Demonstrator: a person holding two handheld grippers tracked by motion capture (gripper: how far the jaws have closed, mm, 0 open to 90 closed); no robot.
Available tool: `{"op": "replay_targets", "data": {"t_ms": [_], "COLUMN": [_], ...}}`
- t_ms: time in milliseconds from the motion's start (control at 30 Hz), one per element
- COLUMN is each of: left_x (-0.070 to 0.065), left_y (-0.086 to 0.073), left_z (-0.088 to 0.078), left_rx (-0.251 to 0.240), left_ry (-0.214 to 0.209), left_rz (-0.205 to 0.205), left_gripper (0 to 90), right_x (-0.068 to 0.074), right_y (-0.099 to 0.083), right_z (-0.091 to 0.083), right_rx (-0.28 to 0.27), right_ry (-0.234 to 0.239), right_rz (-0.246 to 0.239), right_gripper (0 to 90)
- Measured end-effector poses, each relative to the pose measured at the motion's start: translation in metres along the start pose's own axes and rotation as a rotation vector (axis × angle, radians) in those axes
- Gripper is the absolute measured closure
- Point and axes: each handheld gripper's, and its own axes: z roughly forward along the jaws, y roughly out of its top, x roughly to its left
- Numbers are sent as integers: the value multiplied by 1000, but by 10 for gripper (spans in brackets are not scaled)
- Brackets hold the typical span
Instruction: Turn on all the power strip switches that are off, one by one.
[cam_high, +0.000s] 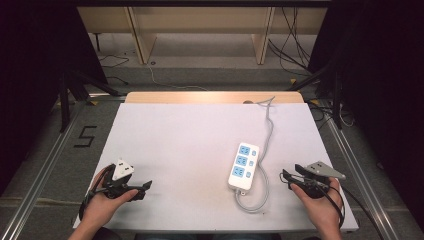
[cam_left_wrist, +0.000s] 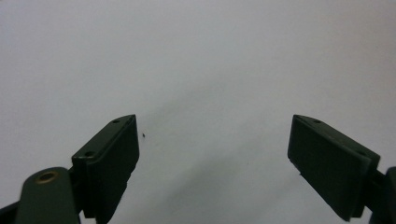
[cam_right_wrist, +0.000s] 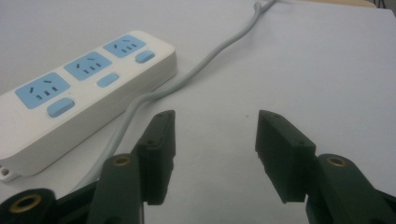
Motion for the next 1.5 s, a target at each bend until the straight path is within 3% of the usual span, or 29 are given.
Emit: {"op": "replay_targets", "data": {"t_ms": [167, 533, 933, 1500], "left_x": [-3, -5, -6, -6], "left_y": [0, 2, 2, 2], "left_z": [2, 4, 4, 5], "left_rx": [-3, -5, -6, 0], "left_ry": [-7, -10, -9, -5], "left_rz": [13, 29, 34, 49], "left_gripper": [168, 179, 180, 181], "right_x": [3, 20, 31, 52], "right_y": [7, 19, 30, 56], "right_z": [-3, -3, 1, 15], "right_rx": [31, 173, 255, 294], "right_ry": [20, 71, 128, 183], "right_rz": [-10, -139, -190, -242], "right_gripper": [581, 900, 900, 900]}}
